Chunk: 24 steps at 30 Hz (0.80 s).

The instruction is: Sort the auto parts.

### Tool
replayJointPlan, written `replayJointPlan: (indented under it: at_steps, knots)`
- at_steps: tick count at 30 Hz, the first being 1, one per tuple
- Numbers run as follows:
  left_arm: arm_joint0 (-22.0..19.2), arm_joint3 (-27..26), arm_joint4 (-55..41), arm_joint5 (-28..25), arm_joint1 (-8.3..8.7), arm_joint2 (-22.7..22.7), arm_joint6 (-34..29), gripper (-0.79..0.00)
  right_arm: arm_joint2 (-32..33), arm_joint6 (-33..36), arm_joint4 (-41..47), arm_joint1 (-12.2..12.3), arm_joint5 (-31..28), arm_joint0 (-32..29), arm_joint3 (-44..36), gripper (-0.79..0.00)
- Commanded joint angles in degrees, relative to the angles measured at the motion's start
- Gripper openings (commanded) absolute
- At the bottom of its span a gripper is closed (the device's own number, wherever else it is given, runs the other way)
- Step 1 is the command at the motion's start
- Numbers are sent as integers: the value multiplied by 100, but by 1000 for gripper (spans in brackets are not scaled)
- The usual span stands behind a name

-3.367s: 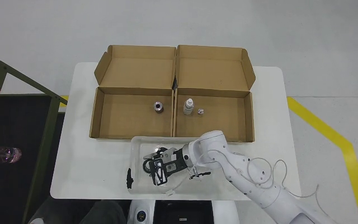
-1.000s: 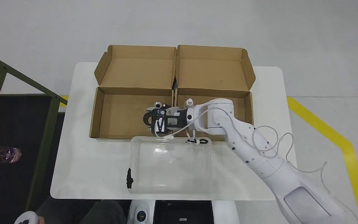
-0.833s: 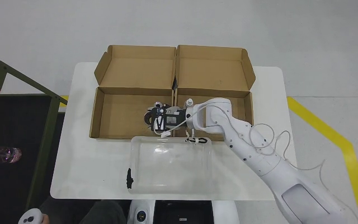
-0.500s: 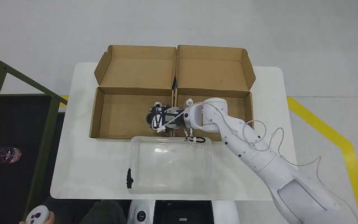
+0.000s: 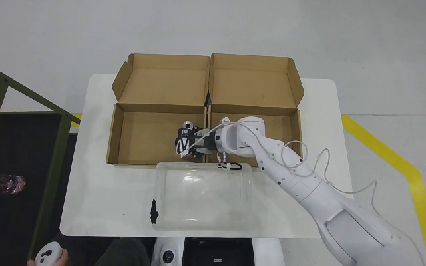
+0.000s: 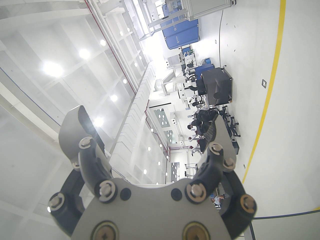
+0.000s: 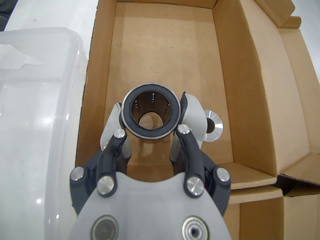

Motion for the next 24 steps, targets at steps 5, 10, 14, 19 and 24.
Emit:
replayJointPlan:
  at_steps: [5, 10, 14, 19, 24]
  knots:
    - [0, 0, 0, 0, 0, 0, 0, 0, -38, 14, -27, -55, 14, 18, 137, -489]
    - [0, 0, 0, 0, 0, 0, 0, 0, -33, 20, -70, -78, 15, 5, 186, -409]
    - [0, 0, 0, 0, 0, 0, 0, 0, -3, 31, -94, -84, 0, -13, 203, -215]
    - [0, 0, 0, 0, 0, 0, 0, 0, 52, 30, -123, -82, -34, -34, 186, -200]
    - [0, 0, 0, 0, 0, 0, 0, 0, 140, -44, -99, -71, -109, -61, 10, -206]
